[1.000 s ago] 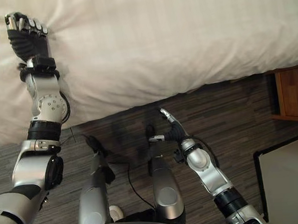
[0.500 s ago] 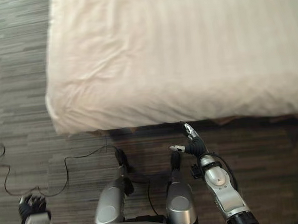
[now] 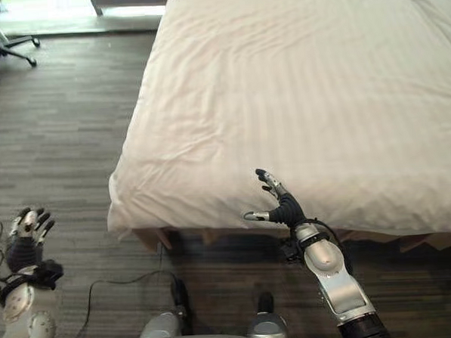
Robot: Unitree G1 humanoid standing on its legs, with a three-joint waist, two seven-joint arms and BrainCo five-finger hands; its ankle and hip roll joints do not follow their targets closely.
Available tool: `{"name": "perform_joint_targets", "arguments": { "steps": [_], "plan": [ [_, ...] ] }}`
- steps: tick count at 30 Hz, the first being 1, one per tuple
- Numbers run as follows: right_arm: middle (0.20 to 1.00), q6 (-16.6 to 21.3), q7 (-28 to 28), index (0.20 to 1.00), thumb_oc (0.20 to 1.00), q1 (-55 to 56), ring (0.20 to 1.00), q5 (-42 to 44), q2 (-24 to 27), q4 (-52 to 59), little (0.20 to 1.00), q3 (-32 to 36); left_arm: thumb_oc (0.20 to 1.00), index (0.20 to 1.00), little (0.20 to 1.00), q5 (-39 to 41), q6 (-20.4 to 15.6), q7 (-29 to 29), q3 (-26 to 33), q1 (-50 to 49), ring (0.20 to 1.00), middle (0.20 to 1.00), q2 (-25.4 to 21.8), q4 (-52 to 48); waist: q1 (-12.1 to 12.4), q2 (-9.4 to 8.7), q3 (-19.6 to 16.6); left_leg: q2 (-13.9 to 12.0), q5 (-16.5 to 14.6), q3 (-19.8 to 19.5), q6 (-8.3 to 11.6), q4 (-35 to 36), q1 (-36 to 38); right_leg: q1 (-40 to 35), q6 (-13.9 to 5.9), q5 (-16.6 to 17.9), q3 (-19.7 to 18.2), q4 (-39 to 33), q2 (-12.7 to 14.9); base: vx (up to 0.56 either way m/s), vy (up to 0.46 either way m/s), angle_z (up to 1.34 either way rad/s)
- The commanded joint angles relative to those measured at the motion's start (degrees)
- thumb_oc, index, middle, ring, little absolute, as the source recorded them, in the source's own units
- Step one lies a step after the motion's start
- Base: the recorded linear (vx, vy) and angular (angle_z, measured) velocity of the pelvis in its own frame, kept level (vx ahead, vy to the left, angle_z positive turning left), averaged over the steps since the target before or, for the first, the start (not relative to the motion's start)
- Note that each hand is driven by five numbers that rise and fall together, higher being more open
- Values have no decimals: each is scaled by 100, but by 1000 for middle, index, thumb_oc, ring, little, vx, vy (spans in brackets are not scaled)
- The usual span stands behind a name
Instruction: Making the bed.
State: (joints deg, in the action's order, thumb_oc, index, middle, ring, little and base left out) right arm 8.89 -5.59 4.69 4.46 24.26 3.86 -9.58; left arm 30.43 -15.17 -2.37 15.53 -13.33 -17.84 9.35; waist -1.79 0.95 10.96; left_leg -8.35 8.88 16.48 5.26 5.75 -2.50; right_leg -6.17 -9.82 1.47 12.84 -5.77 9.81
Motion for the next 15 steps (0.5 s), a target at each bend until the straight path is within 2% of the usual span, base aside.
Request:
{"name": "perform_joint_targets", "arguments": {
  "steps": [1, 4, 5, 7, 10, 15],
  "plan": [
    [1000, 346, -145, 1000, 1000, -238, 1000, 243, -246, 538, 1000, -45, 1000, 1000, 1000, -376, 6, 363, -160, -372, 1000, 1000, 27, -594, 15, -100, -194, -38, -906, 70, -278, -156, 583, 299, 281, -721, 10, 447, -83, 50, -17, -18],
    [1000, 422, -99, 1000, 1000, -212, 1000, 403, -353, 667, 1000, 6, 1000, 1000, 1000, -808, -4, 383, -331, -546, 1000, 1000, -22, -976, 26, -87, -240, -55, -916, 103, -275, -145, 646, 259, 294, -709, -14, 418, -91, 41, -18, -7],
    [1000, 472, -63, 1000, 1000, -177, 1000, 386, -395, 731, 1000, 69, 1000, 1000, 1000, -1402, -65, 331, -381, -642, 1000, 1000, -160, -1144, 15, -83, -247, -64, -953, 106, -272, -147, 711, 202, 290, -738, -15, 413, -86, 39, -12, -4],
    [1000, 617, 27, 1000, 1000, -61, 1000, 339, -469, 809, 1000, 179, 1000, 1000, 1000, -1766, -154, 260, -487, -725, 1000, 1000, -144, -1276, 13, -79, -282, -85, -982, 126, -262, -148, 782, 142, 284, -748, -18, 398, -78, 59, -15, -3],
    [1000, 647, 233, 1000, 1000, 36, 1000, 166, -478, 728, 1000, 276, 1000, 1000, 1000, -1660, -168, 261, -679, -644, 1000, 1000, -58, -1239, -5, -73, -311, -109, -964, 136, -241, -143, 827, 102, 296, -749, -17, 396, -89, 24, -12, 0],
    [1000, 571, 446, 1000, 1000, 326, 1000, -205, -425, 536, 1000, 497, 1000, 1000, 1000, -2069, -200, 250, -809, -681, 1000, 1000, -133, -1510, -81, -82, -343, -119, -995, 105, -221, -141, 898, -8, 290, -797, 12, 406, -100, 14, -10, 0]
  ]
}}
